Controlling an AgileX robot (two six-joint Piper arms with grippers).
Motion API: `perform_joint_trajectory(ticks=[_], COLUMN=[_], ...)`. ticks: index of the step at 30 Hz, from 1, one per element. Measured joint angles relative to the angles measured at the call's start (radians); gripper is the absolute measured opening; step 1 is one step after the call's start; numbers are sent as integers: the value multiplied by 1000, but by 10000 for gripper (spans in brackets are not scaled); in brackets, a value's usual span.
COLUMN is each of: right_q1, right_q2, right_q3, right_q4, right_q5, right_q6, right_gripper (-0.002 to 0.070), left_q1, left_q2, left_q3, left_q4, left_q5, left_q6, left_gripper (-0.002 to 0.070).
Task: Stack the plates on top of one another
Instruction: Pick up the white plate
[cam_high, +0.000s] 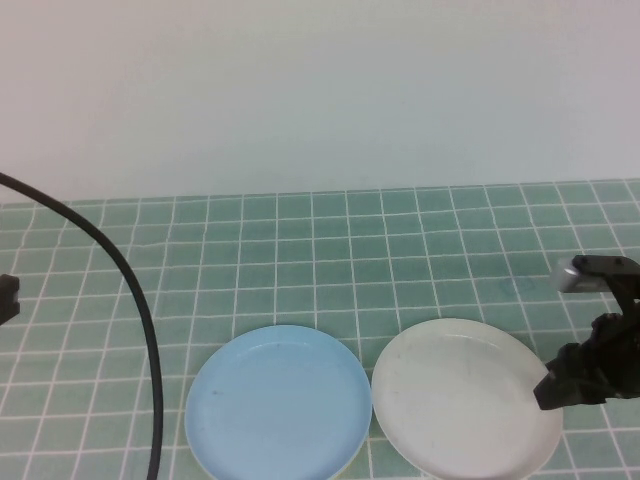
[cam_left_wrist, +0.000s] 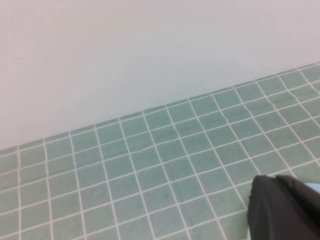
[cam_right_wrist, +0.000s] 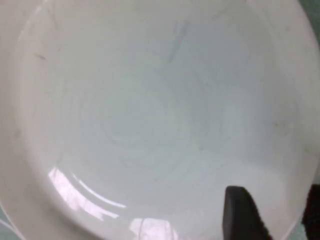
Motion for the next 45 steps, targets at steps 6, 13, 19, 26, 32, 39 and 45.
perform_joint_trajectory(ticks=[6, 13, 19, 26, 32, 39, 45], right_q1=[29, 30, 31, 31, 31, 31, 31], right_q2=[4, 8, 11, 11, 11, 11, 11], right_q3=[-7, -11, -13, -13, -13, -13, -13], right_q4=[-22, -82, -126, -135, -141, -143, -153], right_q5=[-28, -50, -57, -57, -57, -59, -74], right_q6=[21, 26, 28, 28, 28, 28, 28], right_gripper=[248, 92, 60, 102, 162, 36, 12], left_q1=[0, 0, 0, 0, 0, 0, 0], left_q2=[0, 0, 2, 3, 3, 3, 3], left_q3=[0, 0, 0, 0, 0, 0, 0], left_q4=[27, 27, 27, 27, 27, 25, 25], left_q5=[0, 8, 10, 10, 10, 8, 8], left_q6=[-20, -22, -22, -24, -24, -24, -24], left_gripper=[0, -1, -1, -1, -1, -1, -1])
